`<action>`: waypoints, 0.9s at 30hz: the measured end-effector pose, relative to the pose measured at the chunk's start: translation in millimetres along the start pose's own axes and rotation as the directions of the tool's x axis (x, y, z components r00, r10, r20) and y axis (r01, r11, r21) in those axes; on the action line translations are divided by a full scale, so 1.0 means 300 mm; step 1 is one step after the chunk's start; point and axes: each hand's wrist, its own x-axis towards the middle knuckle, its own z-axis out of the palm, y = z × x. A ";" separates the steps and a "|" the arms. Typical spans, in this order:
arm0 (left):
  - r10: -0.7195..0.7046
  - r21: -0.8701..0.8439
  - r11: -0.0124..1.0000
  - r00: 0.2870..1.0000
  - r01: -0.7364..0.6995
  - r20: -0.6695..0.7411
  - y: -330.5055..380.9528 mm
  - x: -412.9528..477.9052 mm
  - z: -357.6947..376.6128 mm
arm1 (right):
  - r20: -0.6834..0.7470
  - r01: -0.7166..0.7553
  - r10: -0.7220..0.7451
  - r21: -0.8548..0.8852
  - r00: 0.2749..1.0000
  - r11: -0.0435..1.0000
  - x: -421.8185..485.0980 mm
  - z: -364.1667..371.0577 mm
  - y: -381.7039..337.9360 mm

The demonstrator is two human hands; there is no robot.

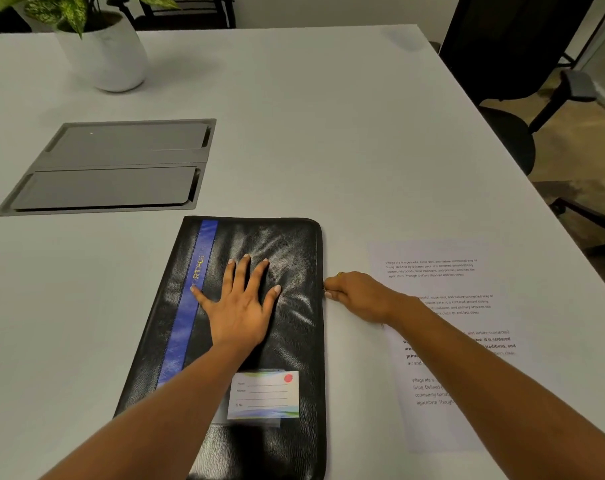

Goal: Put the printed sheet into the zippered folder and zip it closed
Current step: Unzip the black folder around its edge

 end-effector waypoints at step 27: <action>0.031 -0.006 1.000 0.999 -0.031 0.008 -0.006 -0.001 0.003 | -0.673 -0.131 0.485 0.506 0.558 0.853 -0.010 0.183 -0.114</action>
